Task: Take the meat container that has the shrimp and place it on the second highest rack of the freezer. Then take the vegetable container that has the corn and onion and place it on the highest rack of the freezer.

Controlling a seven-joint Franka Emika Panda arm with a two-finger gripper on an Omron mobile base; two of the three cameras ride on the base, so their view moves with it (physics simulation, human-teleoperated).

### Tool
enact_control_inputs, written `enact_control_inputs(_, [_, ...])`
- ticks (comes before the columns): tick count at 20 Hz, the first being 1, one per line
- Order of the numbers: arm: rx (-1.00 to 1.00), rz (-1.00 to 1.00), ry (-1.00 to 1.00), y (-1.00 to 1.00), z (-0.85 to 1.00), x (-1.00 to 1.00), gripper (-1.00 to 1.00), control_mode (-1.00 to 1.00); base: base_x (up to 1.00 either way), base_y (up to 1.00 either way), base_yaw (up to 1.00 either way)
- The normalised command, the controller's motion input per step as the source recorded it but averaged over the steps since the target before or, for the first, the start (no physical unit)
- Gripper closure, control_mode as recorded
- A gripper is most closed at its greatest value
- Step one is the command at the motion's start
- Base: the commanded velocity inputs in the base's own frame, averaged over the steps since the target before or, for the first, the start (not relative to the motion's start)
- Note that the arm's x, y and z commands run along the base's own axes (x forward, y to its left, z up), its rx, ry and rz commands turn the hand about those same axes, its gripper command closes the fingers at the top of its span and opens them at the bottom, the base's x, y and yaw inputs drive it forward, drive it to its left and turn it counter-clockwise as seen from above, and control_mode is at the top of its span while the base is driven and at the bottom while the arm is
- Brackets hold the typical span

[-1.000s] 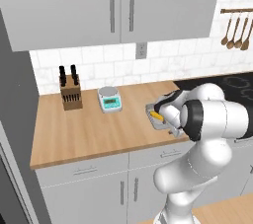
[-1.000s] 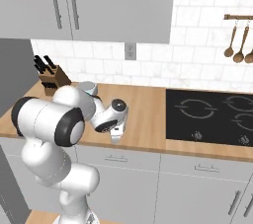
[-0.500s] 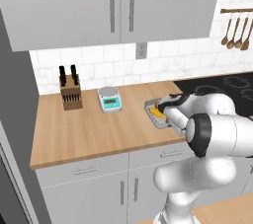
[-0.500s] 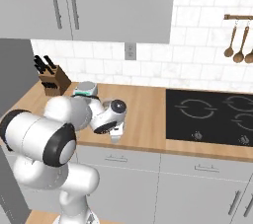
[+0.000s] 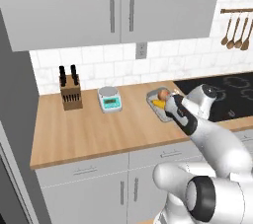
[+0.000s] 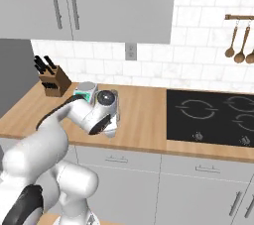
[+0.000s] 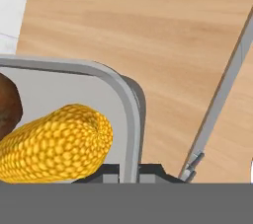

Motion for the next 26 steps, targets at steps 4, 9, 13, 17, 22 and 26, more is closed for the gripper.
enact_control_inputs(4, [-0.08, 0.0, 0.04, 0.01, 1.0, -0.51, 1.0, -1.0, 0.0, 0.0, 0.0])
enact_control_inputs(9, [0.01, 0.0, 0.01, 0.0, 1.0, -0.48, 1.0, -1.0, 0.0, 0.0, 0.0])
enact_control_inputs(13, [0.0, 0.0, 0.04, 0.02, 1.0, -0.56, 1.0, -1.0, 0.0, 0.0, 0.0])
enact_control_inputs(17, [0.05, -0.02, 0.06, 0.0, 1.0, -0.54, 1.0, -1.0, 0.0, 0.0, 0.0])
enact_control_inputs(22, [0.02, -0.08, 0.13, 0.23, 0.9, -0.69, 1.0, -1.0, 0.0, 0.0, 0.0])
enact_control_inputs(26, [0.02, -0.07, 0.03, 0.19, 0.23, -0.5, 1.0, 1.0, -0.5, 0.18, -0.08])
